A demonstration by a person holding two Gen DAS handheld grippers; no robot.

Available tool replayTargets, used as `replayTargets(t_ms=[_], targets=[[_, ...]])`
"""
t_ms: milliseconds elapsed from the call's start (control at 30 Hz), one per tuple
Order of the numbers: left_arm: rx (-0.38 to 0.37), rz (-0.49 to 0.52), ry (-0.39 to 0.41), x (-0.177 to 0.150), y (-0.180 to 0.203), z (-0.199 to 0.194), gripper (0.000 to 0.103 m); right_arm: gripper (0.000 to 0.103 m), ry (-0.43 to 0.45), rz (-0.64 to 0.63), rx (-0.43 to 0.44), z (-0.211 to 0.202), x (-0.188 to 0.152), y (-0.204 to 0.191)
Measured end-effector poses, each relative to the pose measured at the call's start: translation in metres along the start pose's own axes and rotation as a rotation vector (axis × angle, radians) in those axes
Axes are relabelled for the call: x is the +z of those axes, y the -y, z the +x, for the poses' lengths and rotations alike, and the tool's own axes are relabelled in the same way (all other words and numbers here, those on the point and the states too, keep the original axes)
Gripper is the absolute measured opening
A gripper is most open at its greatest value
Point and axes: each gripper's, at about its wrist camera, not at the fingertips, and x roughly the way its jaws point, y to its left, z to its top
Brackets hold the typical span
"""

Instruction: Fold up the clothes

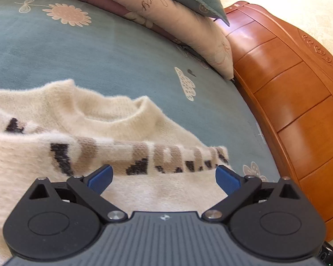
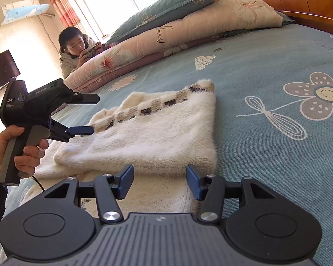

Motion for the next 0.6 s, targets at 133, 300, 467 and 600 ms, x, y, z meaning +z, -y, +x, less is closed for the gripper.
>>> replayTargets(t_ms=[133,300,467,600], targets=[[-0.010,0.042,-0.058,-0.023,0.015,0.012,0.098,0.060,-0.003,-0.016,-0.010,0.000,0.000,-0.003],[0.033,0.042,-0.042,-0.036,0.001,-0.007,0.099,0.062,-0.007,-0.012,-0.015,-0.001,0.000,-0.002],[0.066,-0.011,-0.037,-0.034,-0.003,-0.028,0.098,0.077,-0.026,-0.009,-0.103,0.000,0.000,0.003],[-0.009,0.038,-0.025,-0.029,0.027,-0.019,0.098,0.077,-0.011,0.003,-0.121,-0.004,0.001,0.007]])
